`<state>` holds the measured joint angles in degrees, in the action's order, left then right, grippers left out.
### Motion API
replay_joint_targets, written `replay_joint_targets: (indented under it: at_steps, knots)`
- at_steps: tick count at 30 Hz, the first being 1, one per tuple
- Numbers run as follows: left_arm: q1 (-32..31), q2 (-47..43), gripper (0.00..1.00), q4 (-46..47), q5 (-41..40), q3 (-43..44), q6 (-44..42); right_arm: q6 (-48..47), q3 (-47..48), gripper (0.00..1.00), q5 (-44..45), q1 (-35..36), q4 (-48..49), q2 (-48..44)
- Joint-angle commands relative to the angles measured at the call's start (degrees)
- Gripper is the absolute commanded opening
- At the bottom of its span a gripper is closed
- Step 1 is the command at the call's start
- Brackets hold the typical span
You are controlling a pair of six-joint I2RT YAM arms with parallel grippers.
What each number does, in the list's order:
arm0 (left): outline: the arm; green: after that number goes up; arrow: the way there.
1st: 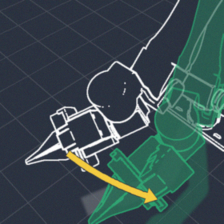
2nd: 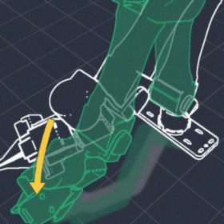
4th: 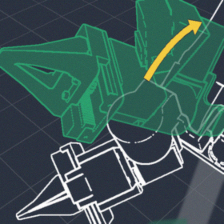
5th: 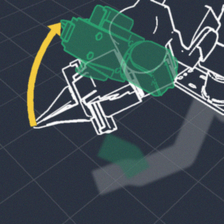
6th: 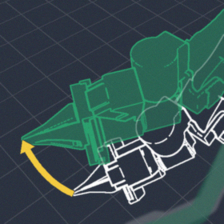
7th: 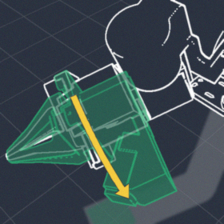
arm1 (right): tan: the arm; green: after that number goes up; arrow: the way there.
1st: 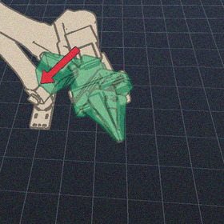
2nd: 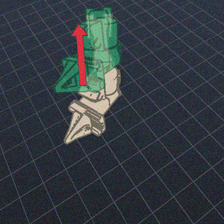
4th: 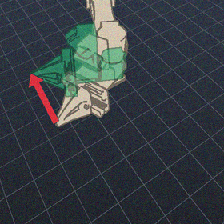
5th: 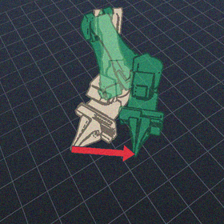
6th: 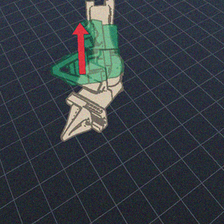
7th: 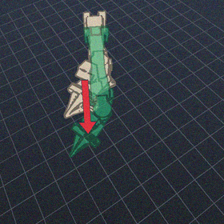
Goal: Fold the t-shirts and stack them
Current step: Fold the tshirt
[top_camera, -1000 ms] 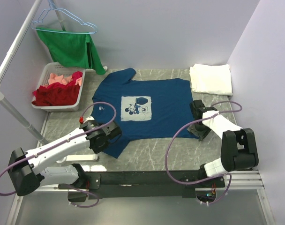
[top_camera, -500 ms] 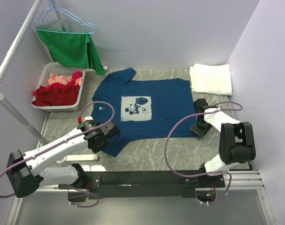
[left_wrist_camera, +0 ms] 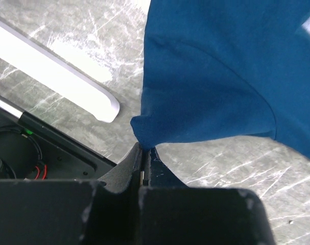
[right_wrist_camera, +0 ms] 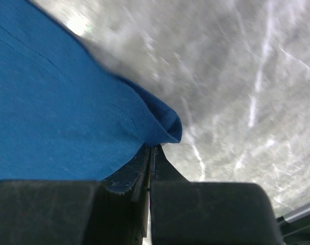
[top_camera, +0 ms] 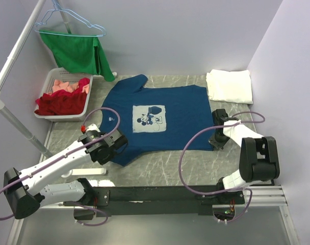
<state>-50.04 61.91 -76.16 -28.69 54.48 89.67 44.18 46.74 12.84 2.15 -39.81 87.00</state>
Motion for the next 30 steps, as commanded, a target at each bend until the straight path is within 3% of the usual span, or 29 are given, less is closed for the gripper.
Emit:
replay_joint_targets:
  at_steps: [1,10,20,30]
  knots:
    - [0.30,-1.62,0.01,-2.33,-3.83,2.65,-0.72,-0.94,-3.50,0.00,2.02,-0.83,-3.25,-6.38]
    - [0.29,-5.13,0.01,-2.33,-6.12,4.06,-1.34,0.64,-4.03,0.00,-2.12,-0.75,-9.22,-18.17]
    - [0.12,-10.23,0.01,-2.33,-8.83,3.70,-1.07,1.17,-6.31,0.00,-4.66,-0.66,-9.23,-20.73]
    - [2.49,6.10,0.01,3.99,-13.85,9.85,-7.05,1.43,-0.26,0.00,-5.02,-0.75,-8.53,-17.40]
